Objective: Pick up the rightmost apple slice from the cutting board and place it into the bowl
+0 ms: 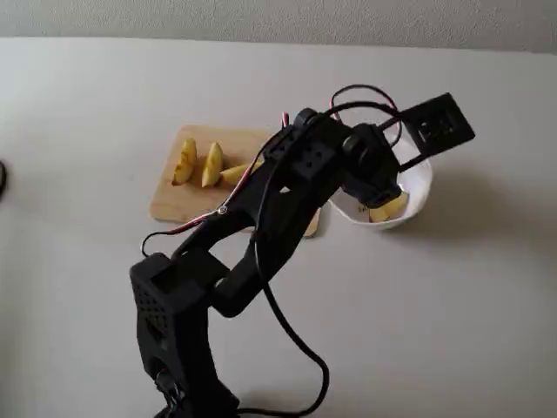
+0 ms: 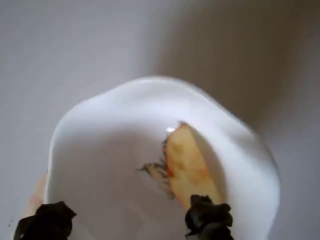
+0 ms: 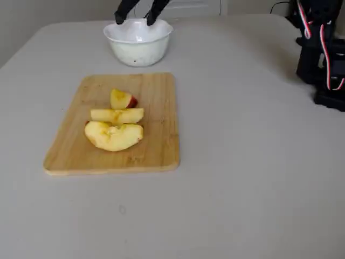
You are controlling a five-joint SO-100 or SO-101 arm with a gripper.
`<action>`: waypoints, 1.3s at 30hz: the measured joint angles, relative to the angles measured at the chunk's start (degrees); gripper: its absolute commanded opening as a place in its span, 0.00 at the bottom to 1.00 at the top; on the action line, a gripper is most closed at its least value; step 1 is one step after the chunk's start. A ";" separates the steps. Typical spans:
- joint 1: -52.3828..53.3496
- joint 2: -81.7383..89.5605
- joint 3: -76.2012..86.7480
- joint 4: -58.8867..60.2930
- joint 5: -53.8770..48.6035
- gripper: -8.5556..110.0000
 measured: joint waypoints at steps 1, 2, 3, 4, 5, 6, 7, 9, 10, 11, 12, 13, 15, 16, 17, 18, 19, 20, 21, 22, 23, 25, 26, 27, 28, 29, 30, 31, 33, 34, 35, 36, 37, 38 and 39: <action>-0.97 1.85 0.00 1.23 2.02 0.21; -2.55 4.66 0.00 2.90 4.39 0.18; -4.31 7.91 0.00 4.57 6.68 0.15; -6.42 11.51 0.00 6.33 8.79 0.12; -8.96 15.21 0.00 8.00 10.99 0.10; -11.43 18.98 0.00 9.67 13.54 0.07; -13.10 22.06 -0.09 10.90 15.29 0.07; -17.58 28.83 0.26 14.06 19.86 0.07; -19.51 32.26 0.44 15.12 23.20 0.07; -22.15 36.12 0.88 15.91 26.02 0.07; -24.70 40.43 2.46 16.52 29.44 0.07; -27.77 45.00 5.01 16.79 32.70 0.07; -32.26 55.37 13.27 16.35 39.73 0.07; -33.49 60.82 18.54 15.56 42.63 0.07; -34.19 66.45 24.26 14.59 45.09 0.07; -34.28 72.42 30.32 13.71 46.93 0.08; -34.10 78.40 36.74 13.01 48.69 0.08; -34.01 84.02 43.42 12.04 50.63 0.08; -34.01 89.56 50.45 10.90 52.12 0.08; -34.01 95.10 57.48 10.11 52.29 0.08; -33.57 100.63 64.69 10.02 52.12 0.08; -31.90 109.51 77.43 10.02 51.86 0.07; -31.11 111.80 82.71 10.02 51.86 0.07; -30.41 112.85 87.36 10.02 51.86 0.07; -29.88 114.08 91.32 10.02 51.86 0.07; -29.44 115.14 94.04 10.02 51.86 0.07; -28.83 116.28 96.42 10.02 51.77 0.07; -28.21 117.07 98.96 10.02 51.59 0.07; -27.16 116.98 102.13 9.32 52.47 0.07; -26.81 118.04 102.66 9.23 52.47 0.07; -26.46 118.04 102.92 9.23 52.56 0.08; -26.54 118.12 103.18 9.05 52.65 0.08; -26.37 118.12 103.54 9.05 52.65 0.07; -26.37 118.12 103.80 8.96 52.65 0.07; -26.28 118.12 103.89 8.96 52.65 0.07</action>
